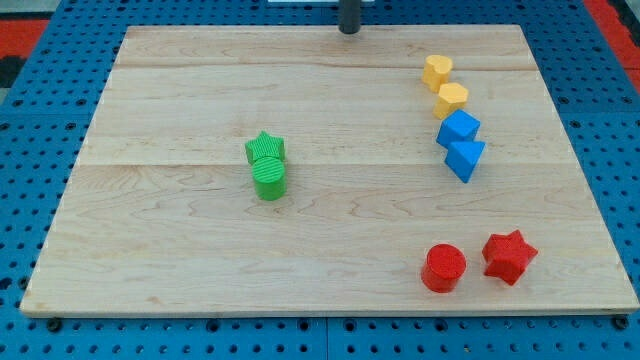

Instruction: Push the red star to up and slightly right

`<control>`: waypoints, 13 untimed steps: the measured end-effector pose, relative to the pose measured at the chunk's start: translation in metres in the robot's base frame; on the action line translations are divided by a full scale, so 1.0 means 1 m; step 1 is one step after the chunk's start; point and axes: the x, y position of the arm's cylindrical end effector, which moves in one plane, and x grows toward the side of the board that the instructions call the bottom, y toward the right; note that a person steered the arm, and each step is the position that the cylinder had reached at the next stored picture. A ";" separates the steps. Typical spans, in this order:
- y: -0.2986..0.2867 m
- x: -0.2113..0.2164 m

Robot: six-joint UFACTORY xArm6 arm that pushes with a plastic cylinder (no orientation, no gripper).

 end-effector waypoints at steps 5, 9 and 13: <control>0.110 0.012; 0.197 0.334; 0.114 0.390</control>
